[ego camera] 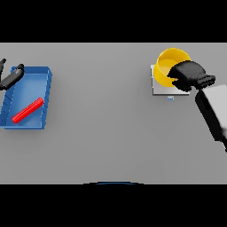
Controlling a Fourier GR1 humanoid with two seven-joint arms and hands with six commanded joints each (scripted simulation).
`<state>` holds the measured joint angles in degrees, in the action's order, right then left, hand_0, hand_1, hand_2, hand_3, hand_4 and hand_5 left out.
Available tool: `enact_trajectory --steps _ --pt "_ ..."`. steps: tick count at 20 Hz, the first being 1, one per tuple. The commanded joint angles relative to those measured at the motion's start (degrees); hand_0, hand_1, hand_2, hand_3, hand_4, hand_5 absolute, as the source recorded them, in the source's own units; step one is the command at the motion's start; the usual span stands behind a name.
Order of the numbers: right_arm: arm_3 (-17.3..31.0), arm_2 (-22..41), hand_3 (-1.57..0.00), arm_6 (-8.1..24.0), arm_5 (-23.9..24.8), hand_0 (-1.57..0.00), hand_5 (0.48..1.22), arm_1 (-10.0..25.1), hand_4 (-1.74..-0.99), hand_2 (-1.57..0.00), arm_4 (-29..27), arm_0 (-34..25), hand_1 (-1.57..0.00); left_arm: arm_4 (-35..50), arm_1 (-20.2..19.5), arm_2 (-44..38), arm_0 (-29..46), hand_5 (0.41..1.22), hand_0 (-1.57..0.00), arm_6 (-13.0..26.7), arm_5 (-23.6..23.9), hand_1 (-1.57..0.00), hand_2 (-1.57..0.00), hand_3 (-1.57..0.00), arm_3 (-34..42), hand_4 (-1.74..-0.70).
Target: Pick up the red beaker and tilt it to pour out 1 green nut into yellow bowl. Pick up the yellow bowl and place it on the metallic measuring scale.
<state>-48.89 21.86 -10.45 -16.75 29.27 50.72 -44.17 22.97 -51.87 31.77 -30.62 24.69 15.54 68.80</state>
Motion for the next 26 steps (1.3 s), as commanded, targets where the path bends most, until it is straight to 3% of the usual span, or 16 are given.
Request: enact_trajectory --steps 1,5,7,9,10,11,13,16,20,23,26 --pt "1.3 -0.4 -1.33 -0.9 0.3 -1.57 1.221 -0.1 -1.741 -1.43 -0.1 -0.1 -1.57 0.2 -0.2 -0.1 0.3 0.710 0.00 0.1 0.0 0.00 0.00 0.00 0.2 -0.73" --pt "5.2 -1.7 -1.44 -1.4 0.4 -1.53 1.221 -1.7 -1.741 -1.38 -0.4 -1.2 -1.57 0.3 0.3 -0.1 0.6 0.713 0.00 -0.2 0.5 0.00 0.00 0.00 0.4 -0.73" --pt "5.7 -1.9 -1.49 -1.7 -0.1 -1.42 1.221 -1.7 -1.741 -1.36 -0.2 -1.0 -1.57 0.2 0.2 0.1 0.8 0.712 0.00 -0.4 0.4 0.00 0.00 0.00 0.7 -0.73" --pt "5.9 -2.0 -1.36 -0.4 -0.7 -1.40 1.221 -2.2 -1.741 -1.39 0.3 -1.1 -1.57 -0.2 0.5 0.6 0.5 0.715 0.00 0.5 0.6 0.00 0.00 0.00 0.9 -0.73" --pt "5.8 -2.4 -1.20 -1.0 -0.8 -1.33 1.221 -2.3 -1.741 -1.42 0.0 -0.9 -1.46 0.0 0.5 0.3 -0.1 0.717 0.00 0.6 0.5 0.00 0.00 0.00 0.5 -0.73" --pt "6.2 -2.8 -1.06 -1.7 -1.0 -1.13 1.221 -2.0 -1.701 -1.33 -0.1 -1.0 -1.32 0.2 0.9 -0.1 -0.5 0.720 0.00 0.5 0.2 0.00 0.00 0.00 -0.8 -0.73" --pt "6.7 -3.5 -0.83 -1.1 -1.9 -0.72 1.072 -2.3 -1.619 -1.04 -0.8 -1.1 -0.98 -0.1 1.4 0.3 -0.7 0.728 0.00 0.1 0.0 0.00 0.00 0.00 -0.9 -0.73" --pt "7.3 -3.1 -0.61 -0.9 -3.0 -0.37 0.933 -2.3 -1.539 -0.69 -0.6 -1.5 -0.58 -0.1 1.7 0.3 -1.2 0.717 0.00 0.2 -0.2 0.00 0.00 0.00 -1.3 -0.73" --pt "8.3 -1.7 -0.45 -3.8 -2.2 -0.15 0.842 -1.6 -1.469 -0.37 0.8 -1.8 -0.24 -0.2 1.3 0.4 0.1 0.703 0.00 -0.3 0.5 0.00 0.00 0.00 -0.5 -0.72" --pt "7.7 -1.8 -0.35 -1.2 -4.5 -0.08 0.799 -1.5 -1.431 -0.20 0.6 -2.1 -0.12 0.0 1.4 0.0 -0.8 0.697 0.00 -0.4 -0.4 0.00 0.00 0.00 -1.7 -0.72" --pt "8.4 -2.2 -0.27 -0.7 -4.7 -0.04 0.759 -1.6 -1.410 -0.10 0.3 -2.0 -0.06 0.1 1.0 0.0 -0.1 0.693 0.00 -0.8 -0.2 0.00 0.00 0.00 -0.9 -0.72"
